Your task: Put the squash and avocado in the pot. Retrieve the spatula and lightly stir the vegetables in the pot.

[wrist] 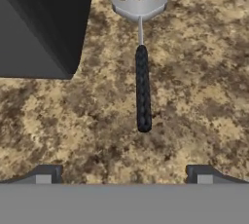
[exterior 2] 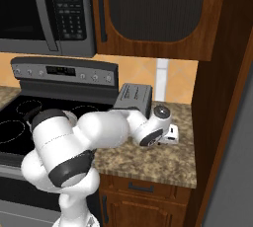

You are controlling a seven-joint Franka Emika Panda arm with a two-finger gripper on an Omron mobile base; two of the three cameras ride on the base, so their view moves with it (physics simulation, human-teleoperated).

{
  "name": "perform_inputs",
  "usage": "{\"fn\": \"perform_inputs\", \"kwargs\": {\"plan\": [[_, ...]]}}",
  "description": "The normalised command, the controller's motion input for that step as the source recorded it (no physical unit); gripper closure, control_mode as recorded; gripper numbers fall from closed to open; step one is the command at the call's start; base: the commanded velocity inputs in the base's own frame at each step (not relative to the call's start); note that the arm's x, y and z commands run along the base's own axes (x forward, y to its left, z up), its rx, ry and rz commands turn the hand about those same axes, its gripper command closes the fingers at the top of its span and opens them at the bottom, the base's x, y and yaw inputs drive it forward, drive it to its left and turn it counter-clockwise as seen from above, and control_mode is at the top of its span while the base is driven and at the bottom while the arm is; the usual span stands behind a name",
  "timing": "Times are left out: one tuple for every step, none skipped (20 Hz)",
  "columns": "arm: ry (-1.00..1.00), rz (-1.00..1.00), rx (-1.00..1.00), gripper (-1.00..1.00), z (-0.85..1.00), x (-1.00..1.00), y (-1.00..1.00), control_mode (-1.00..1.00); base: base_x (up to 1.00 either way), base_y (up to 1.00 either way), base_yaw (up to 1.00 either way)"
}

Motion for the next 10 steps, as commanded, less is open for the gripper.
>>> {"fn": "perform_inputs", "kwargs": {"plan": [[0.0, 0.01, 0.03, -1.0, -0.1, 0.19, 0.0, -1.0, 0.0, 0.0, 0.0], [0.0, 0.0, 0.03, -1.0, -0.06, 0.17, 0.0, -1.0, 0.0, 0.0, 0.0], [0.0, 0.0, 0.03, -1.0, -0.06, 0.16, 0.0, -1.0, 0.0, 0.0, 0.0], [0.0, 0.0, 0.03, -1.0, -0.06, 0.14, 0.0, -1.0, 0.0, 0.0, 0.0], [0.0, 0.0, 0.03, -1.0, -0.04, 0.16, -0.02, -1.0, 0.0, 0.0, 0.0], [0.0, 0.0, 0.02, -1.0, -0.07, 0.18, 0.0, -1.0, 0.0, 0.0, 0.0], [0.0, 0.0, 0.02, -1.0, -0.09, 0.16, 0.0, -1.0, 0.0, 0.0, 0.0], [0.0, 0.0, 0.01, -1.0, -0.1, 0.14, 0.0, -1.0, 0.0, 0.0, 0.0], [0.0, 0.0, 0.01, -1.0, -0.12, 0.14, 0.0, -1.0, 0.0, 0.0, 0.0], [0.0, 0.0, 0.01, -1.0, -0.13, 0.11, 0.0, -1.0, 0.0, 0.0, 0.0]]}}
